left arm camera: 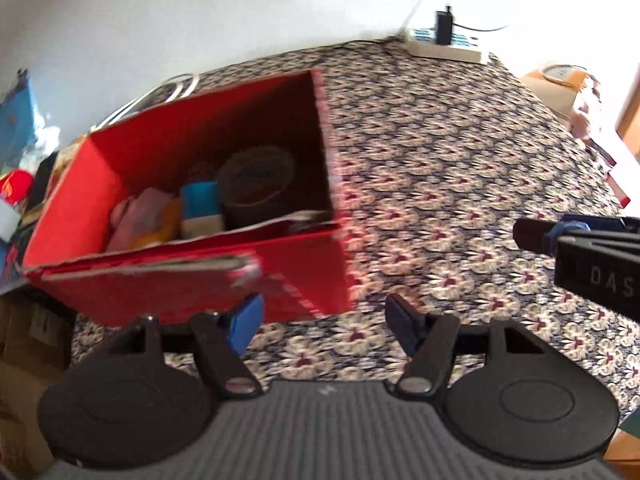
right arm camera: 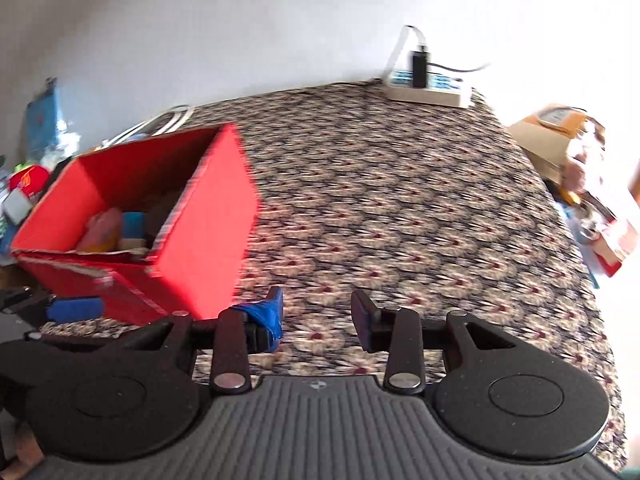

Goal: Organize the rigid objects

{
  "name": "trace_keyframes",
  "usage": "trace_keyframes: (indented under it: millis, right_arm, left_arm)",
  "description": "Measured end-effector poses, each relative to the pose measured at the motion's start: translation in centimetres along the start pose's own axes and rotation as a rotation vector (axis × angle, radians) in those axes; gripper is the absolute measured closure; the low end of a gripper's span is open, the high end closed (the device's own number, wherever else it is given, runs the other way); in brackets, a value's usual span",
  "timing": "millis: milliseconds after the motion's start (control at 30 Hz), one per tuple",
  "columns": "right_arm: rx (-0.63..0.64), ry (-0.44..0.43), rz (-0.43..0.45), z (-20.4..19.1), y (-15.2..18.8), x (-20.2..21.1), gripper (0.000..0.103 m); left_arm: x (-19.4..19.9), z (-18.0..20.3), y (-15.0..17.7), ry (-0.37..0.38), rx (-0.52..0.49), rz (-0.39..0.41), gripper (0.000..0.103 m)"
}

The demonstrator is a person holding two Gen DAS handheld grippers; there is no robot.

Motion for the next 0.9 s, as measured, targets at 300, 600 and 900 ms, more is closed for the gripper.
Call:
trace_keyframes:
  millis: [300, 600, 900]
  right_arm:
    - [-0.041, 0.122, -0.06, 5.6, 1.2, -0.5, 0.079]
    - [-0.13, 0.133, -0.107, 9.8, 2.0, -0.8, 0.079]
    - [-0.107, 0.131, -0.12, 11.3, 1.5, -1.6, 0.078]
  left_arm:
    - [-0.7, 5.4, -1.1, 0.041, -0.089, 0.004, 0.035]
    - [-1.5, 8.3, -1.7, 0.028, -0.129, -0.003, 0.035]
    - [-1.0, 8.6, -2.7, -0.017, -0.094, 0.016, 0.035]
Point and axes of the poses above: each gripper's, at about its wrist camera, not at the fingertips, and x roughly against the way its jaws point, z to its right, y to its underside, the point moved 9 cm from there along -x, roughly the way its jaws point, and after that the axes turned 7 degrees about x, right-handed, at the moved point
